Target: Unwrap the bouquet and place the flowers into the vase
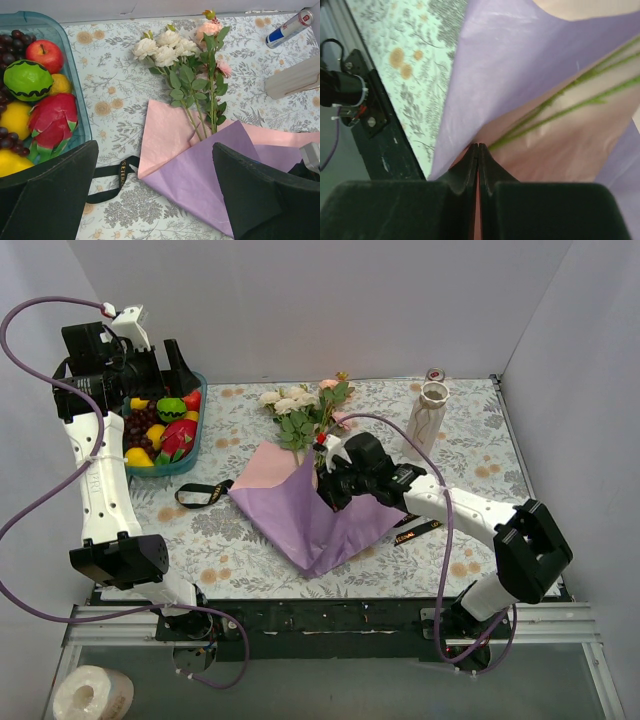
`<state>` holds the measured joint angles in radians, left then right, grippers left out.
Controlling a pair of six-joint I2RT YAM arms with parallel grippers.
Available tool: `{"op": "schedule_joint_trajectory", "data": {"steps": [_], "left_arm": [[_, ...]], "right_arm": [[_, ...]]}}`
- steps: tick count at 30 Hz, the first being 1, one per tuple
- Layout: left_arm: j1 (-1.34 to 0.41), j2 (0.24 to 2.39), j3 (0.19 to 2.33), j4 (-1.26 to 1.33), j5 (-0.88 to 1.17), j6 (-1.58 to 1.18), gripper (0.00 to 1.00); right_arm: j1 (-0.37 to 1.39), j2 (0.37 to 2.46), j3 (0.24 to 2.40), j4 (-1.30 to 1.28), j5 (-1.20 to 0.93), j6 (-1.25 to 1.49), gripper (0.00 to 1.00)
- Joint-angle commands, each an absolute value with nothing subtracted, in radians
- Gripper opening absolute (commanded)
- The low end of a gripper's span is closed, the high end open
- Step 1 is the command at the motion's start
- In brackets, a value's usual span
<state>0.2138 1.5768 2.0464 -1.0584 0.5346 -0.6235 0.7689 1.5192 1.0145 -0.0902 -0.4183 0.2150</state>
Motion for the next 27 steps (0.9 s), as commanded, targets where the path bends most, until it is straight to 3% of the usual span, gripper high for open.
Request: {"op": "schedule_joint_trajectory", "data": {"steps": [1, 10, 23, 27], "left_arm": [[0.213, 1.555, 2.083, -1.078, 0.537, -0.627, 0.98], [0.213, 1.543, 2.088, -1.078, 0.508, -0.618, 0.98], [0.213, 1.513, 2.118, -1.089, 0.462, -0.609, 0.98], [0.215, 1.508, 2.12, -1.094, 0.463, -0.606, 0.98]], "right_arm": [[0.851, 1.519, 1.156, -0.115, -0.388, 0.225, 0.07], [0.995, 1.647, 1.376, -0.224, -0.362, 0.207, 0.1], [1.163, 1.84, 1.472, -0.264, -0.353, 0.249, 0.13], [1.21, 1.928, 1.644, -0.32, -0.351, 0.241, 0.13]]}}
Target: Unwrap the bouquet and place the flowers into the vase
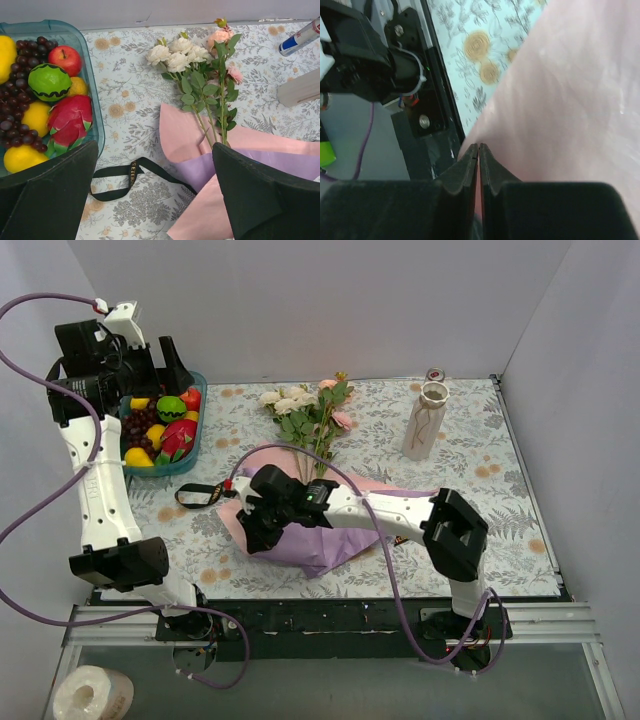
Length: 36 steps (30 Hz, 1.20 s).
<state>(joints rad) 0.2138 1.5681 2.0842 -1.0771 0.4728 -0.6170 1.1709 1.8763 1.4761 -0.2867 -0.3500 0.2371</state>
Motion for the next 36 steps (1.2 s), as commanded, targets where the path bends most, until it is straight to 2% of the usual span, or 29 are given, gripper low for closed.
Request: {"op": "schedule_joint_trajectory", "data": {"steps": [1, 7, 10, 11, 14, 15, 18, 20, 21, 22, 25, 29, 32, 36], "left_arm": [[0.213, 1.508, 2.12, -1.095, 0.462, -0.603, 0.98], [0.213, 1.497, 2.131, -1.095, 0.437, -0.589, 0.98], [0.215, 1.505, 2.161, -1.114, 0.448, -0.581, 0.98], [0.213, 1.505, 2.174, -1.117, 0.46, -0.571, 0.98], [0.213, 1.499, 2.183, -1.091, 0.569, -0.572, 0.98], [0.213, 1.494, 2.181, -1.075, 0.615, -0.586, 0.98], [0.212, 1.503, 2.168, -0.993, 0.872, -0.68, 0.98], [0.148, 1.52, 2.146, -0.897, 1.022, -0.756, 0.98], [0.083, 1.534, 2.143, -0.879, 0.999, -0.771, 0.98], [-0.087, 1.57, 2.151, -0.879, 0.953, -0.743, 0.98], [-0.306, 1.653, 2.152, -0.873, 0.835, -0.68, 0.98], [-0.376, 1.802, 2.252, -0.922, 0.926, -0.6, 0.98], [-0.5, 1.876, 2.307, -1.035, 0.862, -0.398, 0.98], [-0.617, 1.917, 2.249, -1.137, 0.747, -0.166, 0.98]], "right_arm": [[1.216, 1.943, 1.675, -0.328, -0.35, 0.241, 0.12], [1.236, 2.057, 1.88, -0.39, -0.354, 0.239, 0.14], [1.232, 2.04, 1.922, -0.445, -0.301, 0.216, 0.25], [1.214, 1.984, 1.904, -0.431, -0.284, 0.213, 0.36], [1.152, 1.81, 1.776, -0.405, -0.246, 0.203, 0.49], [1.131, 1.755, 1.717, -0.381, -0.241, 0.204, 0.5], [1.037, 1.536, 1.536, -0.312, -0.241, 0.219, 0.52], [0.97, 1.376, 1.442, -0.269, -0.195, 0.238, 0.5], [0.947, 1.329, 1.355, -0.256, -0.184, 0.245, 0.49], [0.928, 1.283, 1.309, -0.249, -0.169, 0.253, 0.49], [0.852, 1.146, 1.16, -0.239, -0.15, 0.262, 0.48], [0.808, 1.022, 1.045, -0.273, -0.143, 0.258, 0.49], [0.796, 0.922, 0.977, -0.287, -0.114, 0.258, 0.49], [0.785, 0.781, 0.943, -0.305, -0.101, 0.244, 0.49]]}}
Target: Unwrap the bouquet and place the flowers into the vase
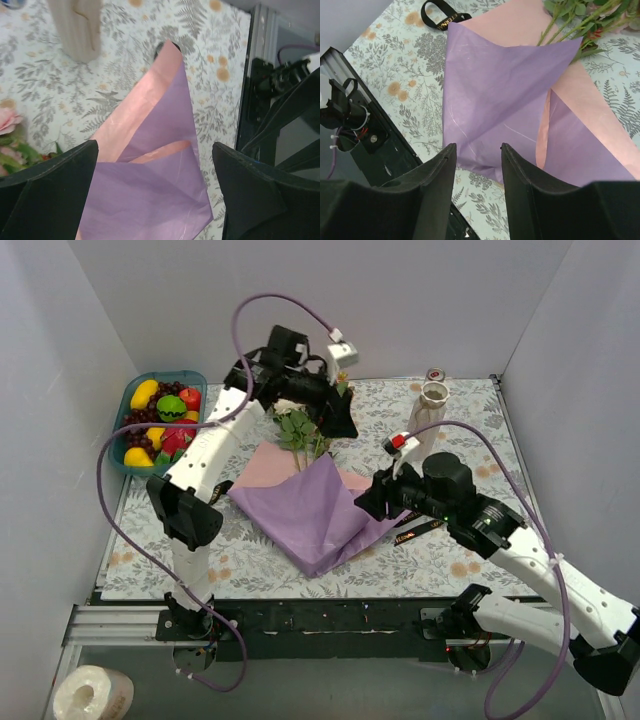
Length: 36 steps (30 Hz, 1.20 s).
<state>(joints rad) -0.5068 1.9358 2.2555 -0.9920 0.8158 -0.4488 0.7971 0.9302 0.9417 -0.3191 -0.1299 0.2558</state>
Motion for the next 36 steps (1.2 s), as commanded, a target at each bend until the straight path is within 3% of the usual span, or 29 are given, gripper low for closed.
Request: {"op": "schedule_joint_trajectory", "data": {"steps": [1, 5, 13, 26, 30, 33, 36], "left_arm": [[-0.618, 1.922, 2.228, -1.138, 0.764, -0.14, 0.98], [-0.634, 1.965, 2.146, -1.181, 0.81, 0.055, 0.98], [-0.669, 2.077, 2.094, -1.279, 0.815, 0.379, 0.98], [-0.713, 2.189, 2.123, -1.341, 0.758, 0.56, 0.96], [-0.719, 2.207, 2.143, -1.381, 0.715, 0.581, 0.84], [-0.719, 2.184, 2.117, -1.382, 0.687, 0.603, 0.68], [-0.721, 2.168, 2.1, -1.382, 0.658, 0.607, 0.67]], "right_arm": [[0.787, 0.752, 0.94, -0.31, -0.104, 0.235, 0.49], [0.787, 0.612, 0.954, -0.325, -0.117, 0.216, 0.54], [0.787, 0.629, 1.068, -0.431, -0.152, 0.204, 0.57], [0.787, 0.632, 1.112, -0.456, -0.15, 0.187, 0.55], [0.787, 0.62, 1.109, -0.466, -0.133, 0.184, 0.54], [0.787, 0.615, 1.108, -0.468, -0.124, 0.184, 0.54], [0.785, 0.62, 1.112, -0.469, -0.129, 0.181, 0.53]]}}
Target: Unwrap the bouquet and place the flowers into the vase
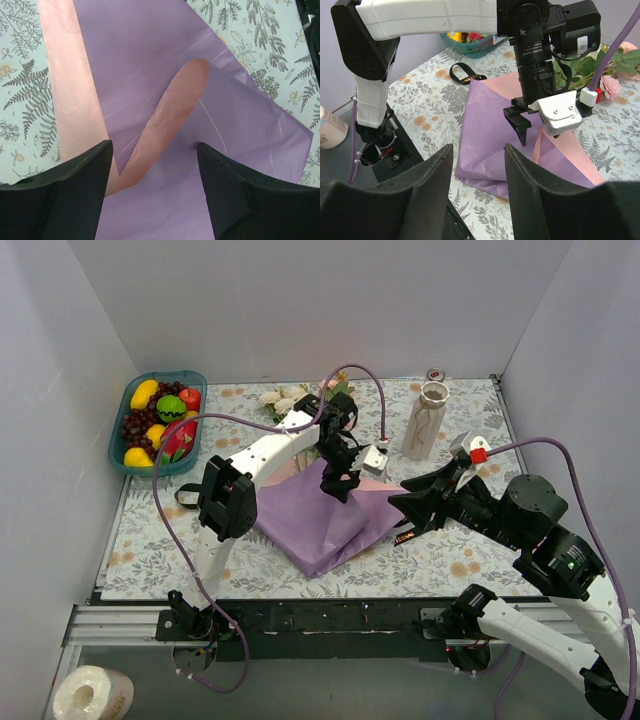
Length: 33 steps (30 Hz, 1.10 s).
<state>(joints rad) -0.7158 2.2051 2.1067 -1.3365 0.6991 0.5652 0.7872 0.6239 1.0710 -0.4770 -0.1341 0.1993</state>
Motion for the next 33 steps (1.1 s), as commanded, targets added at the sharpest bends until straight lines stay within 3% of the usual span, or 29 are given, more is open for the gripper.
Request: {"op": "schedule_joint_trajectory", "data": {"steps": [1, 7, 8, 9, 12, 13, 14, 25, 33], "left_arm": [[-0.721, 2.163, 2.086, -1.382, 0.652, 0.614, 0.67], [-0.727, 2.149, 2.062, -1.382, 0.611, 0.621, 0.63], [-0.729, 2.148, 2.048, -1.382, 0.604, 0.635, 0.58], [-0.73, 2.141, 2.04, -1.382, 0.597, 0.641, 0.42], [-0.732, 2.138, 2.037, -1.382, 0.571, 0.641, 0.21], [-0.732, 2.138, 2.043, -1.382, 0.563, 0.637, 0.09], [-0.732, 2.138, 2.049, -1.382, 0.56, 0.631, 0.06], [-0.73, 2.08, 2.131, -1.382, 0.502, 0.584, 0.06], [-0.684, 1.905, 2.025, -1.381, 0.431, 0.561, 0.0]], "right_arm": [[0.787, 0.621, 1.114, -0.469, -0.129, 0.181, 0.53], [0.787, 0.617, 1.124, -0.476, -0.129, 0.178, 0.52], [0.787, 0.615, 1.124, -0.476, -0.124, 0.179, 0.52], [0.787, 0.615, 1.126, -0.477, -0.123, 0.179, 0.51], [0.785, 0.615, 1.123, -0.479, -0.118, 0.178, 0.51], [0.785, 0.614, 1.118, -0.474, -0.12, 0.181, 0.51], [0.787, 0.614, 1.112, -0.471, -0.123, 0.183, 0.51], [0.787, 0.624, 1.1, -0.437, -0.146, 0.193, 0.5], [0.787, 0.626, 1.092, -0.413, -0.156, 0.196, 0.49]]}}
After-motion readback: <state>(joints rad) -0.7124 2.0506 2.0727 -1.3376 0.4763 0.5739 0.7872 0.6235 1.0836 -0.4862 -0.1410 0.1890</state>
